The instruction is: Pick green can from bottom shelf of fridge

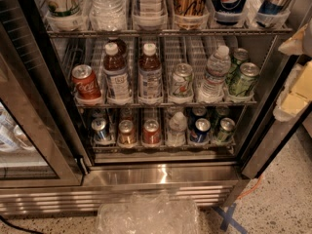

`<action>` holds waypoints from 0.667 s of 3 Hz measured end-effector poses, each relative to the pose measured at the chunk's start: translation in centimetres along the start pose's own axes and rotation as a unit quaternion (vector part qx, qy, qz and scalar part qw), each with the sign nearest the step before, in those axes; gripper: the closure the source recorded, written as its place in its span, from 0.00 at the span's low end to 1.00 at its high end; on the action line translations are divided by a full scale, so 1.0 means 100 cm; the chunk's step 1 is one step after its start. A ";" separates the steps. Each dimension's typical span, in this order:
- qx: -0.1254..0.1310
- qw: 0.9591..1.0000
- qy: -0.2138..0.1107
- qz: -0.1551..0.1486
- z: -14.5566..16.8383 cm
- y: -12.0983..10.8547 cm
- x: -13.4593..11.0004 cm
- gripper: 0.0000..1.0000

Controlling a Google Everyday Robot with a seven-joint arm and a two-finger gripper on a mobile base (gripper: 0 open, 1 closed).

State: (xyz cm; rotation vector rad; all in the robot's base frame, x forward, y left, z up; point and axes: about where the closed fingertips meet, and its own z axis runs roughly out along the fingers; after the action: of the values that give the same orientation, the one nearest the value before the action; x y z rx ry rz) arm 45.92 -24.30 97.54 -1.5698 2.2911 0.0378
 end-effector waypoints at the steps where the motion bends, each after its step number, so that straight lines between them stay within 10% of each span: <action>1: -0.003 0.999 -0.046 0.017 0.009 0.014 -0.013 0.00; 2: -0.010 0.990 -0.131 0.059 0.023 0.061 -0.045 0.00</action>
Offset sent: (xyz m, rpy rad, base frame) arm -0.0589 0.1606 -0.0686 0.6384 -0.0691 -0.1227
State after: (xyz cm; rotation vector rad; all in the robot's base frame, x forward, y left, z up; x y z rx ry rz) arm 42.48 -17.39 95.70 -1.3481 2.1777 0.2821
